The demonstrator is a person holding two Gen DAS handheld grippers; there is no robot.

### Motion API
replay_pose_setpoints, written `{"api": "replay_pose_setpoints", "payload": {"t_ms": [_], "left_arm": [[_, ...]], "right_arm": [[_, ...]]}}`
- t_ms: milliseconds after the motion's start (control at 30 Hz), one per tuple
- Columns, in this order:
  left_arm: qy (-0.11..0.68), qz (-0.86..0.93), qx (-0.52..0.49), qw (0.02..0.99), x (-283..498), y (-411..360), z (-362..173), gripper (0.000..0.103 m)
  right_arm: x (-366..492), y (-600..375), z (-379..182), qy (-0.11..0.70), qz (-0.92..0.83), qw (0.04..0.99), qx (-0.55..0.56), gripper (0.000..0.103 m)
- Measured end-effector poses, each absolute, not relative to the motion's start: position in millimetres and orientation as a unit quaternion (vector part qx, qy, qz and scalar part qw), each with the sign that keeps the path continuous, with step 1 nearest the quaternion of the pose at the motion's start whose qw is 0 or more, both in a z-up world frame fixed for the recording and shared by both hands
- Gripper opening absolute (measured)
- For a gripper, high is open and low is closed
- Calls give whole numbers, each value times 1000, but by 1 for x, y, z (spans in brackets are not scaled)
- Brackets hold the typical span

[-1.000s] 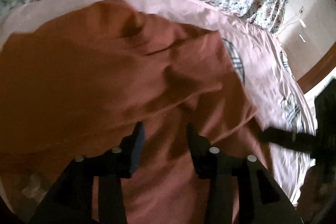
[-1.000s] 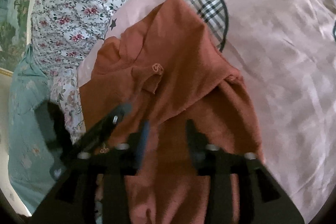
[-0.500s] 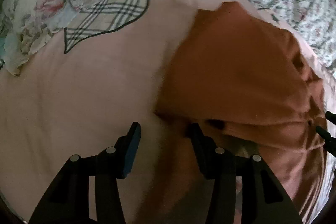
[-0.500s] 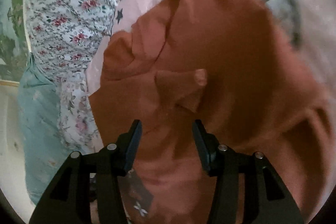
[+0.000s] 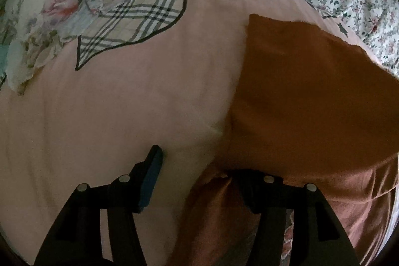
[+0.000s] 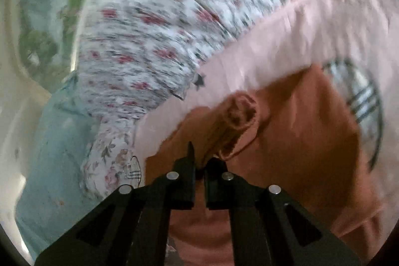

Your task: Fold small clothes

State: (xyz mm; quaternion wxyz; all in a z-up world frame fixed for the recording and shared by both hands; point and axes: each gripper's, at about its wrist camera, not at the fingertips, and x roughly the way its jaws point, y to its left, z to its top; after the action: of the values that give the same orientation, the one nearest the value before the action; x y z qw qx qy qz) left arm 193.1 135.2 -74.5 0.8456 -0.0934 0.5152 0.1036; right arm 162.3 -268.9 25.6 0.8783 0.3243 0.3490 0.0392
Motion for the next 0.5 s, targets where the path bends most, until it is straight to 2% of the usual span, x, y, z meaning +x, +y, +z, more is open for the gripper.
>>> {"api": "replay_pose_setpoints", "payload": {"t_ms": [67, 200, 300, 400, 500], "left_arm": [[513, 109, -102, 845, 195, 134, -74, 56], [510, 114, -124, 844, 189, 140, -73, 54], [508, 113, -147, 841, 186, 147, -72, 53], [508, 108, -163, 839, 185, 153, -73, 53], [510, 107, -162, 838, 184, 154, -73, 53]], "right_arm": [[154, -275, 9, 380, 16, 873, 304, 6], [134, -293, -42, 430, -21, 838, 334, 6], [128, -293, -56, 448, -31, 831, 329, 6], [130, -285, -53, 460, -40, 837, 294, 6], [130, -265, -11, 402, -27, 887, 227, 6]]}}
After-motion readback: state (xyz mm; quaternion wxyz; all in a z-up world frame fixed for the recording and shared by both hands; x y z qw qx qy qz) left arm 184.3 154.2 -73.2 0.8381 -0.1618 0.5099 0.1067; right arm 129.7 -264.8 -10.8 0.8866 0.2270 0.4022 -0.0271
